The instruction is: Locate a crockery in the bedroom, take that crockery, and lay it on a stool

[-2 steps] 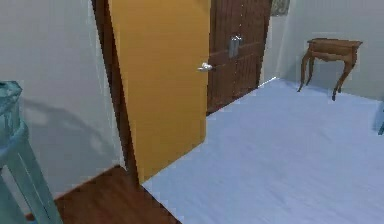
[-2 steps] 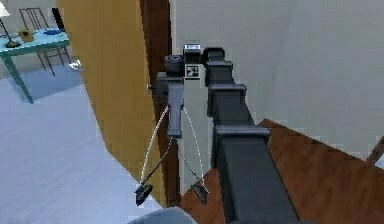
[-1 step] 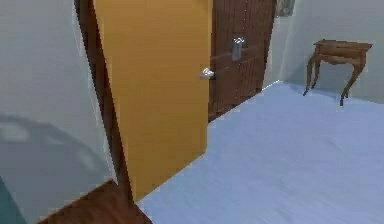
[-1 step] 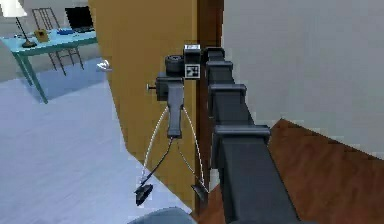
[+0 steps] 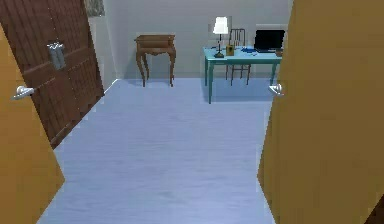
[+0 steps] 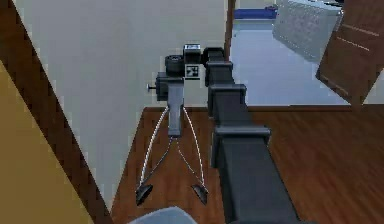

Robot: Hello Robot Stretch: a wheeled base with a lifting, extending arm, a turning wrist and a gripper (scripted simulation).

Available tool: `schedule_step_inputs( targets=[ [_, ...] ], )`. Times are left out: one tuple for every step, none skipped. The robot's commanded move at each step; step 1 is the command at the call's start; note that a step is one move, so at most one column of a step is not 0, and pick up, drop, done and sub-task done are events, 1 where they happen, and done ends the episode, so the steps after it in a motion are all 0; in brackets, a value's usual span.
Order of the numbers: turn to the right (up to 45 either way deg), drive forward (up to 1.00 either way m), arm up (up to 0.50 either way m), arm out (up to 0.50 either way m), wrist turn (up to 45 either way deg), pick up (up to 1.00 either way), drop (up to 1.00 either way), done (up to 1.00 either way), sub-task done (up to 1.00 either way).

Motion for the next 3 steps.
schedule_step_inputs(
  targets=[
    [0.0,1.00,0.00,0.00,0.0,0.00,0.00,0.00,0.00],
    [0.0,0.60,0.00,0.00,0.0,0.00,0.00,0.00,0.00],
    [42.0,0.00,0.00,0.00,0.0,0.00,0.00,0.00,0.00]
  ],
)
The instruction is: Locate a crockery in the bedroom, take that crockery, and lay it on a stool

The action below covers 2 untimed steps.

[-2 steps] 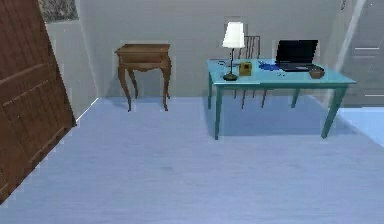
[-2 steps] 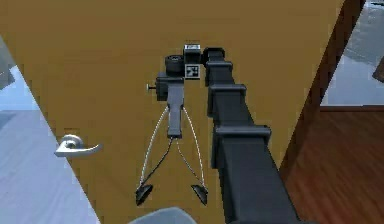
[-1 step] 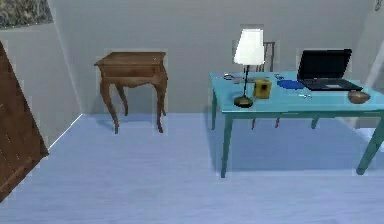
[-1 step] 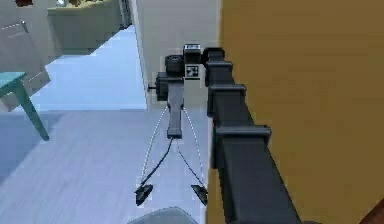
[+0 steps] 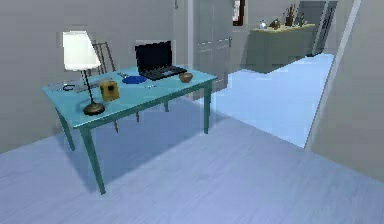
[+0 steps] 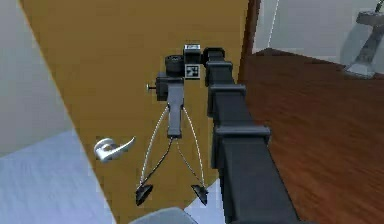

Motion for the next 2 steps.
schedule_step_inputs(
  targets=[
    [0.0,0.40,0.00,0.00,0.0,0.00,0.00,0.00,0.00],
    [24.0,0.00,0.00,0.00,0.0,0.00,0.00,0.00,0.00]
  ],
)
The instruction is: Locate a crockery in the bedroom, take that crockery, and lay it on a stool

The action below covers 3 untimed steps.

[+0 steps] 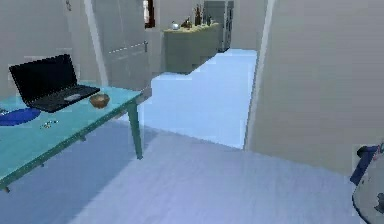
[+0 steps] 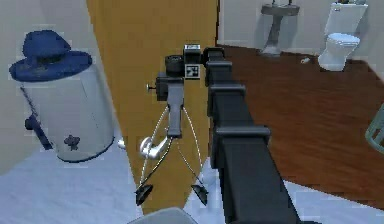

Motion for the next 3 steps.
schedule_step_inputs(
  targets=[
    [0.0,1.00,0.00,0.00,0.0,0.00,0.00,0.00,0.00],
    [0.0,0.75,0.00,0.00,0.0,0.00,0.00,0.00,0.00],
    [21.0,0.00,0.00,0.00,0.0,0.00,0.00,0.00,0.00]
  ],
)
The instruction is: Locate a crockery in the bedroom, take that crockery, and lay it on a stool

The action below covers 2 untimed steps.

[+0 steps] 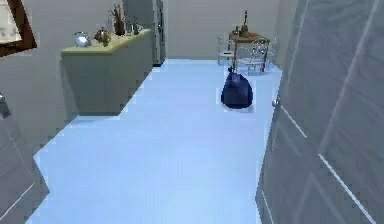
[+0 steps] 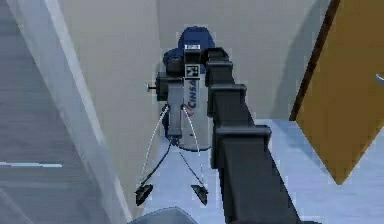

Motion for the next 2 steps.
schedule_step_inputs(
  targets=[
    [0.0,1.00,0.00,0.00,0.0,0.00,0.00,0.00,0.00],
    [6.0,0.00,0.00,0.00,0.0,0.00,0.00,0.00,0.00]
  ],
)
